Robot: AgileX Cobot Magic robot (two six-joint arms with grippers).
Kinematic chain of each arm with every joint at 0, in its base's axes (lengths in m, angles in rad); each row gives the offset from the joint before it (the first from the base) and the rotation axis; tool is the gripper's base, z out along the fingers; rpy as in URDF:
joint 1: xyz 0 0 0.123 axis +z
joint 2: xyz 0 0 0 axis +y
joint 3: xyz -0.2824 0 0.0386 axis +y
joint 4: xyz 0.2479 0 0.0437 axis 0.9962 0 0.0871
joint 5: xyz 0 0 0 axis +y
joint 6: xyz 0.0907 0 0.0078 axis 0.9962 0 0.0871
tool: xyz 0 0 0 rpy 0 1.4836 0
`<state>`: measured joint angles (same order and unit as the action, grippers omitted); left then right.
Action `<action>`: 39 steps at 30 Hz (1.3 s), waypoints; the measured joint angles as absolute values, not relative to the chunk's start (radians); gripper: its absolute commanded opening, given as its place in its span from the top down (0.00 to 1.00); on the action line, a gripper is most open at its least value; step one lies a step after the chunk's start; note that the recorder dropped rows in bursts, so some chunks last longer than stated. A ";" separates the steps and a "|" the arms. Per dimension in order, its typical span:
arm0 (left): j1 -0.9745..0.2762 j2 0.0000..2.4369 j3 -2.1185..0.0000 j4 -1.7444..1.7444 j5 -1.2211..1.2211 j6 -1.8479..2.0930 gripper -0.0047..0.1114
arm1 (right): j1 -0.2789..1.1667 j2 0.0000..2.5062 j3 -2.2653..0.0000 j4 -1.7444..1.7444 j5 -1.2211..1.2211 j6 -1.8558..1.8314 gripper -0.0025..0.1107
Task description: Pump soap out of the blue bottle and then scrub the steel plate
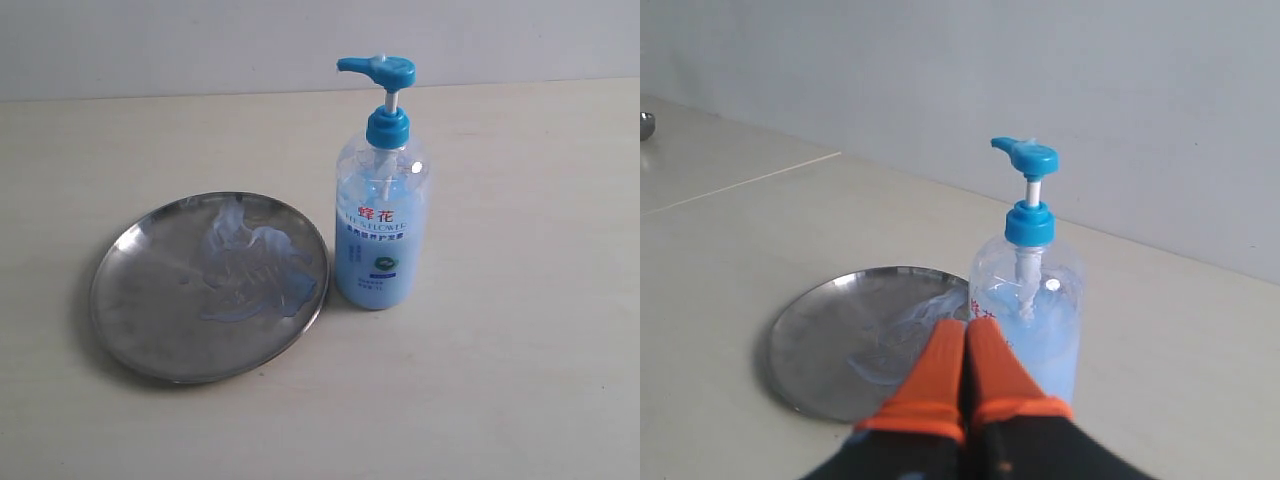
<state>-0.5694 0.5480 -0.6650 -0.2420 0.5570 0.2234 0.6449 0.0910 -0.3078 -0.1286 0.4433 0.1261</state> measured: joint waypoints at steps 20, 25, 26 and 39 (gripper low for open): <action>-0.569 0.167 -0.433 -0.242 0.366 0.227 0.96 | 0.645 0.092 -0.252 -0.129 0.350 0.132 0.98; -0.569 0.116 -0.433 -0.242 0.366 0.227 0.96 | 0.645 0.092 -0.252 -0.129 0.350 0.132 0.98; -0.569 0.110 -0.433 -0.242 0.366 0.227 0.96 | 0.645 0.092 -0.252 -0.129 0.350 0.132 0.98; -0.569 0.002 -0.433 -0.242 0.366 0.227 0.96 | 0.645 0.092 -0.252 -0.129 0.348 0.132 0.98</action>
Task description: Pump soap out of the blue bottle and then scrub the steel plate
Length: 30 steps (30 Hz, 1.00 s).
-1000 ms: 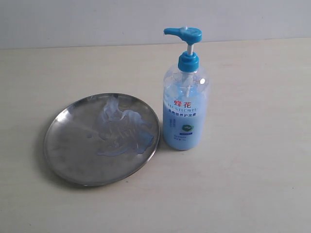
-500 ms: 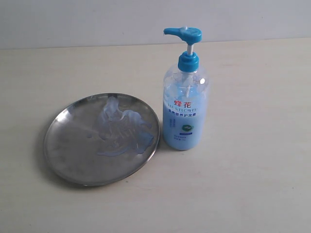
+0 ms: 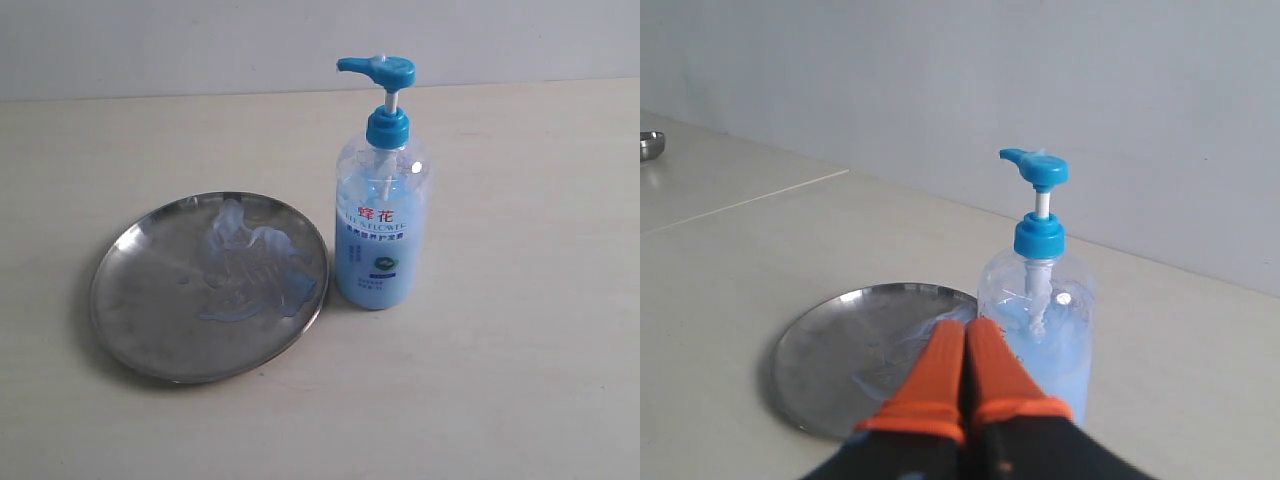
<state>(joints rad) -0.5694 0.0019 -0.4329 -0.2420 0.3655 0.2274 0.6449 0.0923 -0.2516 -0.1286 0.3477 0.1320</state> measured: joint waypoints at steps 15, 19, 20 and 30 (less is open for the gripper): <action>-0.569 0.003 -0.433 -0.242 0.366 0.227 0.96 | 0.645 0.092 -0.252 -0.129 0.348 0.132 0.98; -0.569 0.003 -0.433 -0.242 0.366 0.227 0.96 | 0.645 0.092 -0.252 -0.129 0.348 0.132 0.98; -0.569 0.003 -0.433 -0.242 0.366 0.227 0.96 | 0.645 0.092 -0.252 -0.129 0.348 0.132 0.98; -0.532 0.003 -0.310 -0.167 0.320 0.121 0.96 | 0.645 0.092 -0.252 -0.129 0.348 0.132 0.98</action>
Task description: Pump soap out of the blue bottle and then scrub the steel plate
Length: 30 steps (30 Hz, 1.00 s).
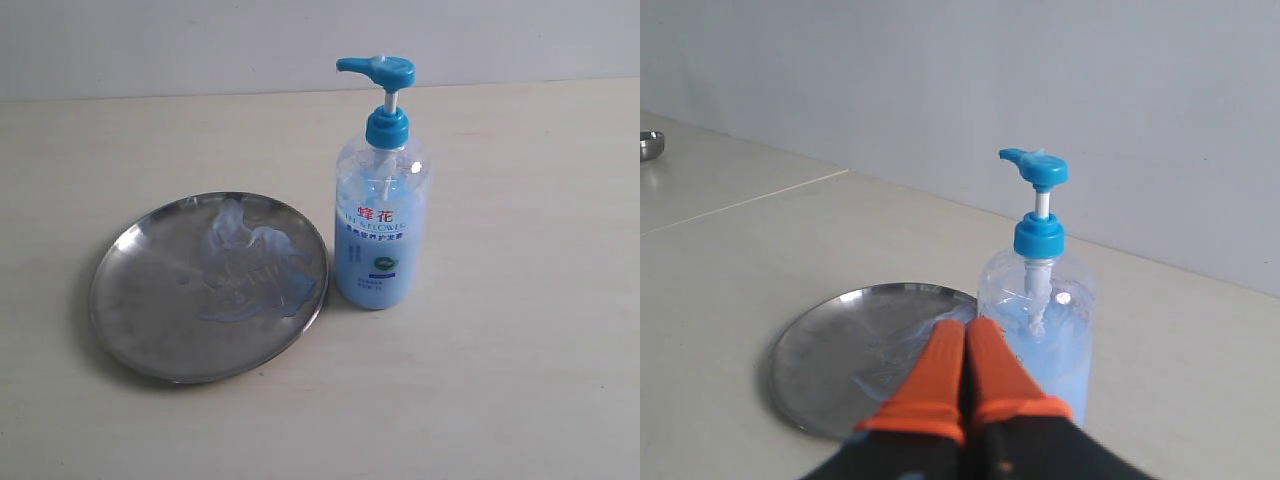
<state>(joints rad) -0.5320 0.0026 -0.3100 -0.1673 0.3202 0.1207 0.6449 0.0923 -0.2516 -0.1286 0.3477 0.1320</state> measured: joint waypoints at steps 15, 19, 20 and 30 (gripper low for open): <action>-0.302 0.004 -0.113 -0.051 0.192 -0.122 0.96 | 0.645 0.092 -0.252 -0.129 0.348 0.133 0.98; -0.302 0.004 -0.020 -0.032 0.087 -0.195 0.96 | 0.645 0.092 -0.252 -0.129 0.348 0.133 0.98; -0.302 0.004 -0.013 -0.032 0.083 -0.198 0.96 | 0.645 0.092 -0.252 -0.129 0.348 0.133 0.98; -0.302 0.004 -0.003 0.036 0.197 -0.202 0.96 | 0.645 0.092 -0.252 -0.129 0.348 0.133 0.98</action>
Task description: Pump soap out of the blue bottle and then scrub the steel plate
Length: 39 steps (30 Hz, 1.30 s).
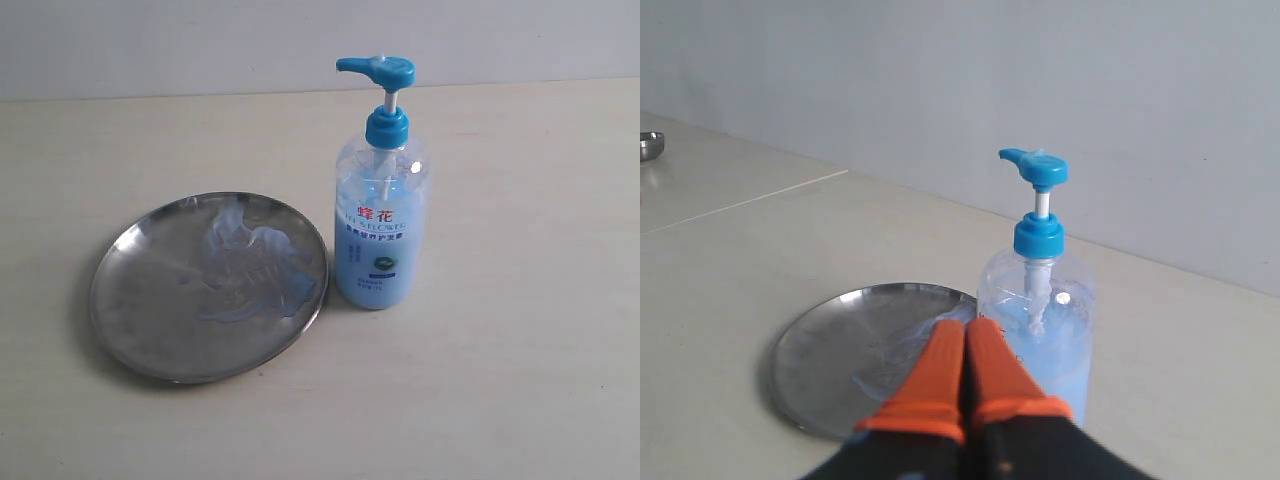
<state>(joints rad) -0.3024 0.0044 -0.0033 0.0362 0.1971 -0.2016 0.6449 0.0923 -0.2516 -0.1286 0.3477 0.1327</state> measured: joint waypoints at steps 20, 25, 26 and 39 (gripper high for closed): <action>-0.302 0.004 -0.003 0.044 0.364 -0.085 0.96 | 0.645 0.092 -0.252 -0.129 0.348 0.133 0.98; -0.302 0.004 -0.003 0.044 0.366 -0.083 0.96 | 0.645 0.092 -0.252 -0.129 0.348 0.133 0.98; -0.302 0.004 -0.003 0.044 0.366 -0.083 0.96 | 0.645 0.092 -0.252 -0.129 0.348 0.133 0.98; -0.302 0.004 -0.003 0.044 0.366 -0.083 0.96 | 0.645 0.092 -0.252 -0.129 0.348 0.133 0.98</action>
<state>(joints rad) -0.3024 0.0044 -0.0033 0.0436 0.3656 -0.0828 0.6449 0.0923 -0.2516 -0.1286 0.3477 0.1327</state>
